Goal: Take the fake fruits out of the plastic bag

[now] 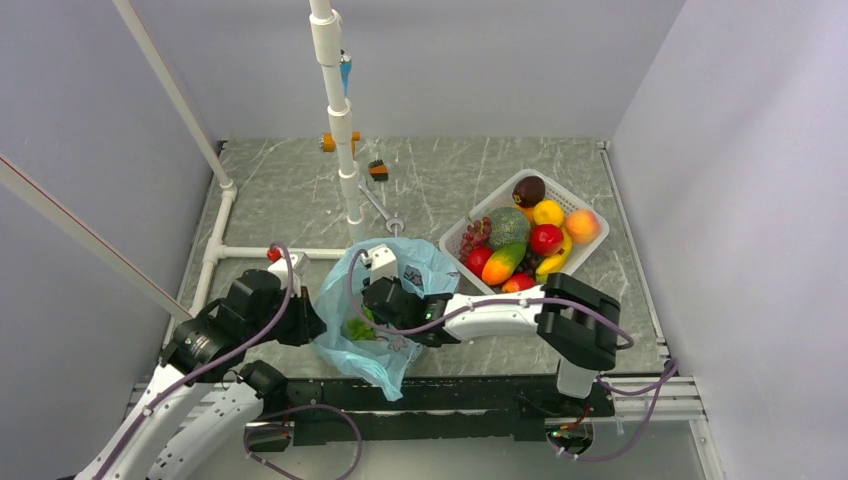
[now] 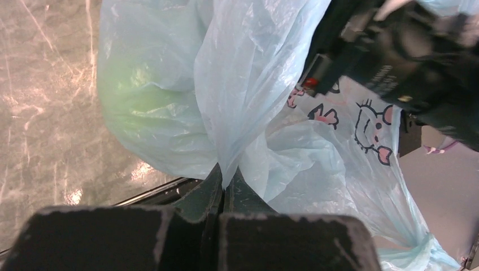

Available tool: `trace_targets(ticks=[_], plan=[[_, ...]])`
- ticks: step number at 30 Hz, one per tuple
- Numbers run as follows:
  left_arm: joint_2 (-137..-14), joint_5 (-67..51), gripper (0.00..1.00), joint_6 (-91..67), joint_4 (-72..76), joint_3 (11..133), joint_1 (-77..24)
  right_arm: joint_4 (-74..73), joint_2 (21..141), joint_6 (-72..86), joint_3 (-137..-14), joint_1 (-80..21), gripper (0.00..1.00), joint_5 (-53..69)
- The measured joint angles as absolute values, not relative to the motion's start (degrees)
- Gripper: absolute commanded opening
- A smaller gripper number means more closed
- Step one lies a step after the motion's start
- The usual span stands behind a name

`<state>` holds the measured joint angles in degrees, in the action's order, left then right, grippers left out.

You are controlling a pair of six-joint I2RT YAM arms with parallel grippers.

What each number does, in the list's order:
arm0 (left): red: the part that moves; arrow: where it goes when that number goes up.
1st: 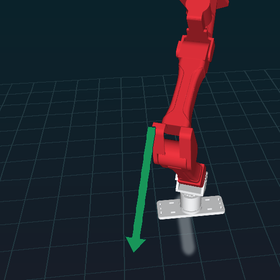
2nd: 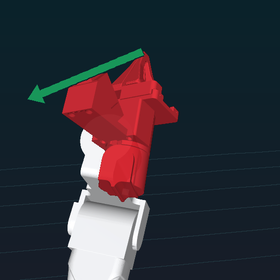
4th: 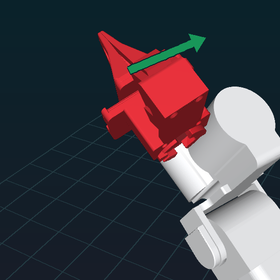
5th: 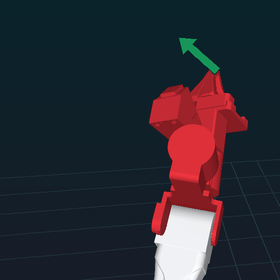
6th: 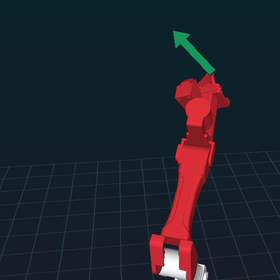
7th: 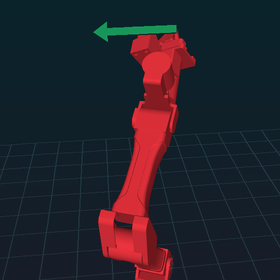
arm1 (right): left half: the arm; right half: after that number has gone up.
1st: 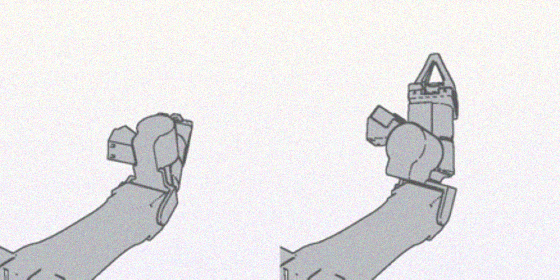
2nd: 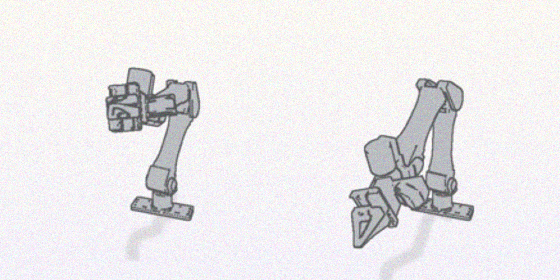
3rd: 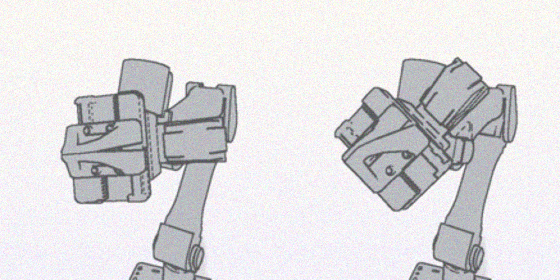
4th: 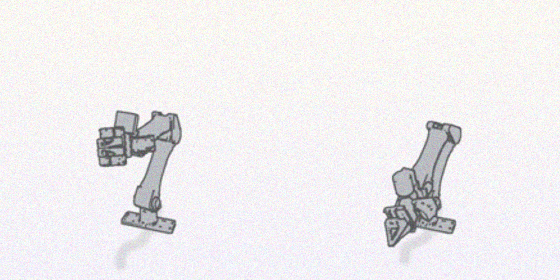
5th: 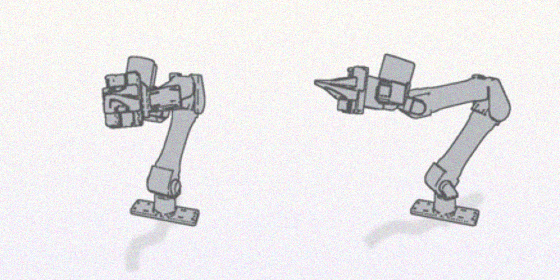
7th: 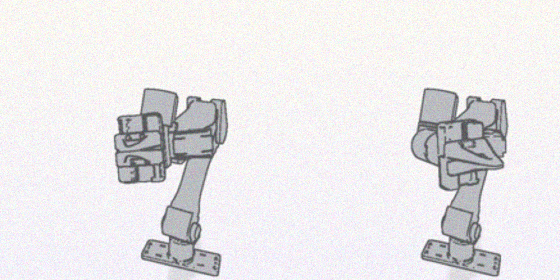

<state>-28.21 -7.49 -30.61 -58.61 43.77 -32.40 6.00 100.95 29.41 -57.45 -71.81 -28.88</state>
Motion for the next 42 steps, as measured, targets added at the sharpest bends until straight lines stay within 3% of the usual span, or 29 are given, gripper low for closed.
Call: trace_targets(ticks=[24, 33, 42], plan=[[-27.2, -7.9, 0.00, -31.1, -59.5, 39.5, -32.4, 9.1, 78.6, 26.7, -50.1, -71.8, 0.00, -13.0], [-29.6, -8.7, 0.00, -31.0, -59.4, 39.5, -32.4, 8.6, 74.9, 25.0, -52.1, -71.8, 0.00, -7.9], [-29.9, -9.2, 0.00, -30.9, -59.5, 39.5, -32.4, 5.8, 70.5, 19.4, -60.3, -70.4, 0.00, -11.4]])
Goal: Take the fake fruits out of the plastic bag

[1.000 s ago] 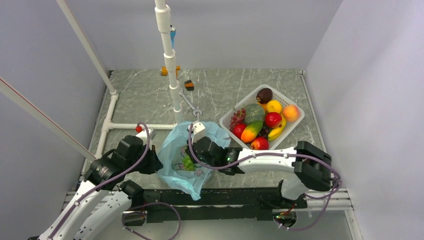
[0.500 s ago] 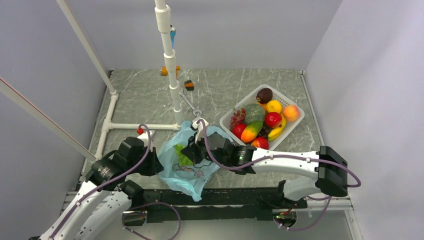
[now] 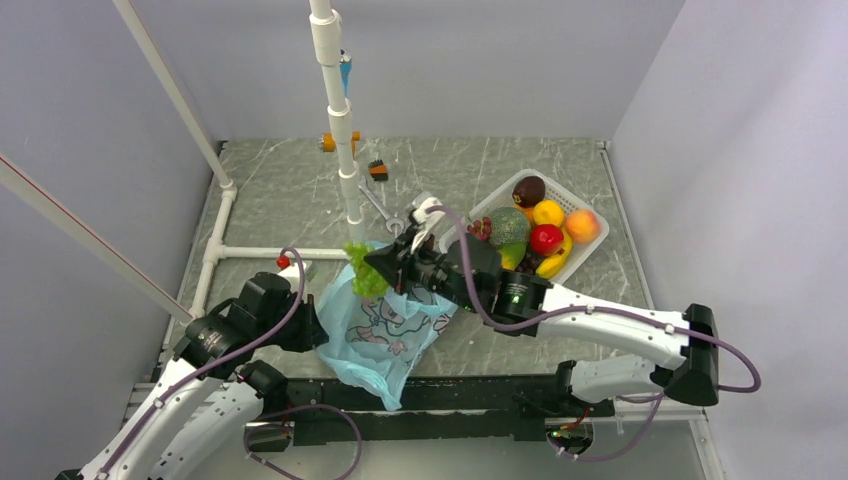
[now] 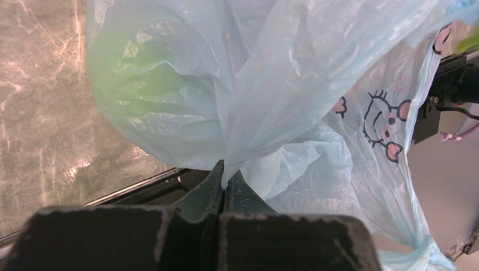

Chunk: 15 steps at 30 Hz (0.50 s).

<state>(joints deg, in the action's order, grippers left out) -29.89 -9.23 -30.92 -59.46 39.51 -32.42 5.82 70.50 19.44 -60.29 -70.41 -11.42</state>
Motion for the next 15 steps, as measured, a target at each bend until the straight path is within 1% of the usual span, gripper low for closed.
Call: trace_targets(ticks=[10, 15], plan=[[-29.8, -9.3, 0.00, -30.9, -59.4, 39.5, -32.4, 3.2, 62.1, 16.4, -62.1, -62.5, 0.00, -16.7], [-29.9, -9.3, 0.00, -30.9, -59.5, 39.5, -32.4, 0.8, 58.7, 17.1, -61.9, -54.9, 0.00, -19.3]])
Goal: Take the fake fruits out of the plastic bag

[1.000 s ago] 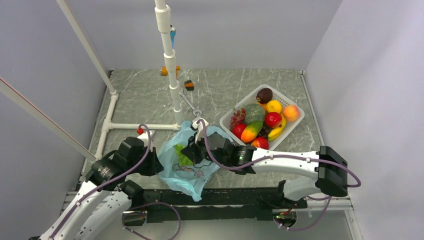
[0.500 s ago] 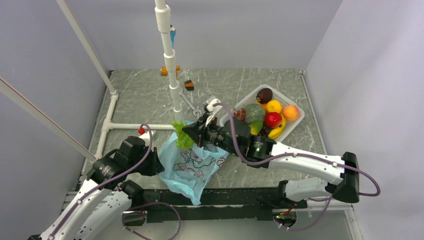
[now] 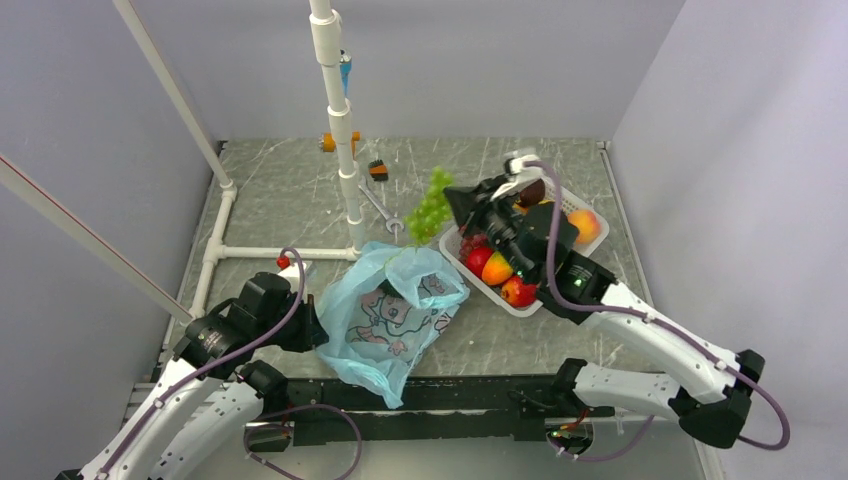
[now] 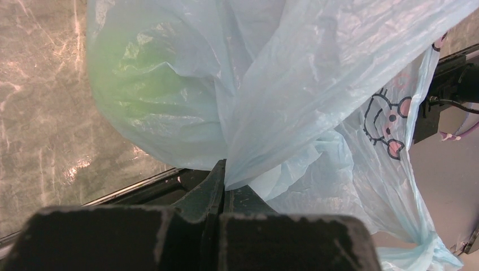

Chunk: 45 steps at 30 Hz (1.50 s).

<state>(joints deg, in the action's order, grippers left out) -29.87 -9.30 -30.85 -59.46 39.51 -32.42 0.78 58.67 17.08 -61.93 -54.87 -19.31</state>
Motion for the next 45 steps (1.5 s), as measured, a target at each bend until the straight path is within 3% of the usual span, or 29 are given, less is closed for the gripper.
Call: trace_targets(ticks=[13, 23, 33, 37, 41, 45], plan=[[-29.0, -9.2, 0.00, -30.9, -59.5, 39.5, -32.4, -2.7, 49.9, 18.7, -58.7, -47.5, 0.00, -43.7], [-29.0, -9.2, 0.00, -30.9, -59.5, 39.5, -32.4, -11.6, 46.4, 32.0, -47.7, -46.6, 0.00, -60.2], [-29.0, -9.3, 0.00, -30.9, -59.5, 39.5, -32.4, -19.6, 52.9, 41.2, -47.2, -40.8, 0.01, -67.1], [-29.0, -9.3, 0.00, -30.9, -59.5, 39.5, -32.4, -19.0, 56.2, 41.6, -46.8, -39.9, 0.19, -64.5], [-29.0, -9.2, 0.00, -30.9, -59.5, 39.5, -32.4, -19.8, 60.4, 42.7, -46.9, -39.4, 0.50, -62.8], [-29.0, -9.3, 0.00, -30.9, -59.5, 39.5, -32.4, -19.6, 62.5, 41.1, -47.0, -39.3, 0.61, -60.0]])
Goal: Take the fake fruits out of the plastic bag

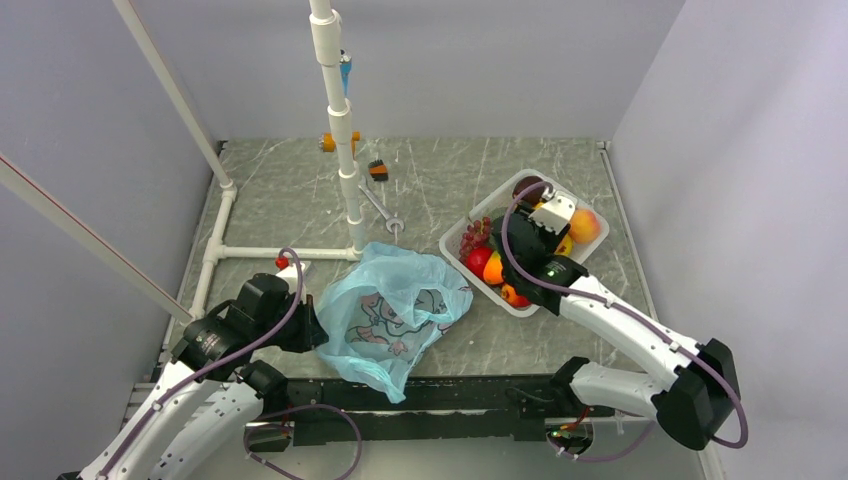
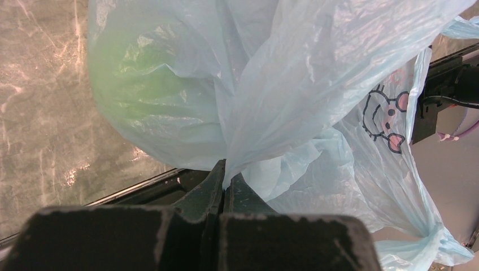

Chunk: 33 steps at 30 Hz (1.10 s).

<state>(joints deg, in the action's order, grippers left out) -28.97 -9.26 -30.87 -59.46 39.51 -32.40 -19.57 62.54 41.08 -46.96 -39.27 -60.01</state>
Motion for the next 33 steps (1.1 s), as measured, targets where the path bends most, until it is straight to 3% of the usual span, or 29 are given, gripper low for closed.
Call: trace_targets(ticks=[8, 12, 15, 19, 23, 33], plan=[[-29.1, -9.3, 0.00, -30.9, -59.5, 39.5, -32.4, -15.3, 59.5, 32.9, -47.9, -39.2, 0.88, -49.1], [-29.1, -9.3, 0.00, -30.9, -59.5, 39.5, -32.4, -10.9, 58.2, 27.3, -49.1, -39.4, 0.93, -34.4], [-29.1, -9.3, 0.00, -30.9, -59.5, 39.5, -32.4, -6.8, 58.3, 23.8, -49.2, -41.9, 0.89, -22.5], [-29.1, -9.3, 0.00, -30.9, -59.5, 39.5, -32.4, -2.2, 60.8, 18.4, -50.0, -54.2, 0.82, -13.2], [-29.0, -9.2, 0.00, -30.9, -59.5, 39.5, -32.4, 0.3, 65.0, 13.1, -51.2, -68.2, 0.60, -11.4], [-29.0, -9.3, 0.00, -30.9, -59.5, 39.5, -32.4, 1.3, 76.5, 8.0, -51.3, -79.8, 0.57, -19.7]])
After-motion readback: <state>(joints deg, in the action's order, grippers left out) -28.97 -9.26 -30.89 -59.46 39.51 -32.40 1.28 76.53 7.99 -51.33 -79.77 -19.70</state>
